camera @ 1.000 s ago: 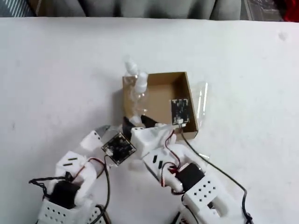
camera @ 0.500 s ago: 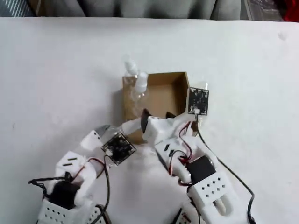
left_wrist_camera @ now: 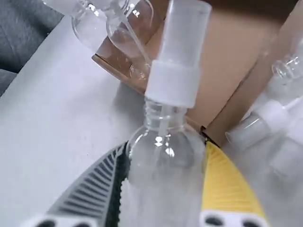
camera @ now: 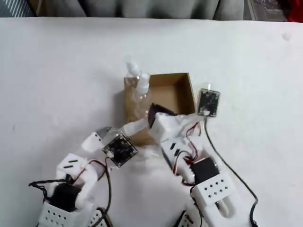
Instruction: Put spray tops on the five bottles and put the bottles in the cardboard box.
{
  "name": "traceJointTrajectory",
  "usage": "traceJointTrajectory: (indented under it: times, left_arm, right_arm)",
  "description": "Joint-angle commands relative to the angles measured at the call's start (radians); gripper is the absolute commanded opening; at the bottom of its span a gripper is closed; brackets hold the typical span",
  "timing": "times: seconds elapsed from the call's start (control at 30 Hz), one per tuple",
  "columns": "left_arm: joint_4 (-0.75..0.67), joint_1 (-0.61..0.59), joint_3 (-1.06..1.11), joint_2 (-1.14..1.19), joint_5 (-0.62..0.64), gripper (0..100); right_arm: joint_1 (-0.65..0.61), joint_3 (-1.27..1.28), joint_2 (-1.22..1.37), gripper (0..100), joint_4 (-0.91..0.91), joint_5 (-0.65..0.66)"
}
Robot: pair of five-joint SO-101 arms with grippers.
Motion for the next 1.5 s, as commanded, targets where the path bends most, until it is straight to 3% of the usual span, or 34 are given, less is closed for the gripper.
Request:
traceJointTrajectory:
  times: [0.0,0.3,0.53,0.8,0.93,1.03,1.1,1.27,1.47]
  left_arm:
    - [0.0,-0.01,-0.008,-0.01,0.011,2]
    - [0.0,-0.01,-0.008,-0.01,0.011,2]
    - [0.0,-0.01,-0.008,-0.01,0.011,2]
    - [0.0,-0.01,-0.006,-0.01,0.011,2]
    - [0.0,-0.01,-0.006,-0.01,0.011,2]
    - [0.0,-0.03,-0.006,-0.01,0.011,2]
    - [-0.011,-0.036,-0.006,-0.01,0.011,2]
    - [-0.012,-0.036,-0.006,-0.01,0.011,2]
    - [-0.012,-0.036,-0.006,-0.01,0.011,2]
  right_arm:
    - [-0.096,0.005,0.005,1.7,-0.025,0.005]
    - [-0.188,0.032,0.005,1.7,-0.073,0.006]
    - [-0.113,0.071,0.005,1.8,-0.213,0.005]
    - [0.002,0.066,-0.004,1.6,-0.214,0.014]
    - [0.002,0.021,-0.002,1.6,-0.061,0.083]
    - [-0.044,-0.034,0.005,1.6,0.11,0.215]
    - [-0.091,-0.037,0.005,1.6,0.134,0.221]
    - [-0.128,0.023,0.007,1.8,-0.001,0.14]
    - [-0.136,0.126,0.007,1.8,-0.219,0.14]
